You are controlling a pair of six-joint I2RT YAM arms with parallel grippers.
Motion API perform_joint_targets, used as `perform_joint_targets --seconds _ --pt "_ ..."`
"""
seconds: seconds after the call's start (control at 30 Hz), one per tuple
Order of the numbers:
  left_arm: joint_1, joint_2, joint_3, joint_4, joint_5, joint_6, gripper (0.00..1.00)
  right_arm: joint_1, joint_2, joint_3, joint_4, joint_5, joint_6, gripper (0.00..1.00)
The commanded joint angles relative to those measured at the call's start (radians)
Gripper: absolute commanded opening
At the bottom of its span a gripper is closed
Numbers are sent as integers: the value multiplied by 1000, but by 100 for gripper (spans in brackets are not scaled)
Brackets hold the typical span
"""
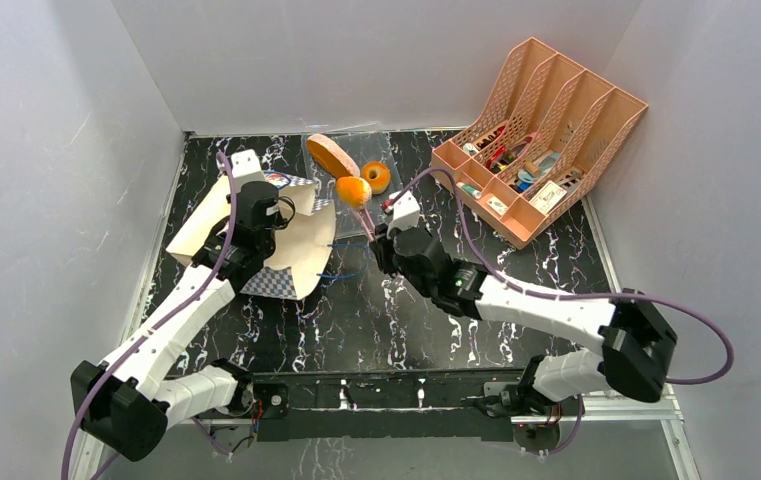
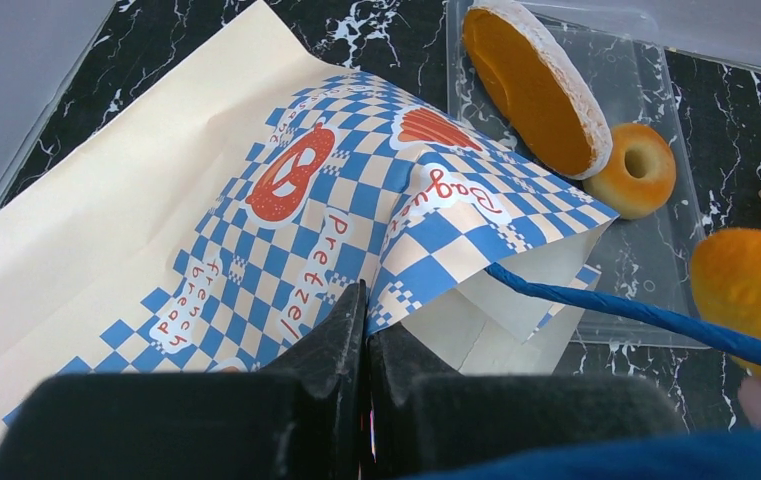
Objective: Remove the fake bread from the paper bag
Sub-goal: Place the fake bread in the container.
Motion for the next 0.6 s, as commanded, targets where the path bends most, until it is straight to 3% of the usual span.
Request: perform_joint_targets --seconds 0.0,0.17,0.3,0.47,0.57 --pt "13 -38 45 -63 -27 25 0 -81 89 114 40 37 -6 0" --pt "16 -51 63 -77 5 32 0 -245 323 299 60 -62 -50 0" --pt "17 -42 76 -78 58 19 0 -390 699 733 -12 -151 -117 0" --pt "19 -42 88 -72 84 17 0 -460 988 1064 -88 -210 -132 0" --pt "20 -48 101 -81 93 15 0 -481 1070 1137 -100 -235 -122 0"
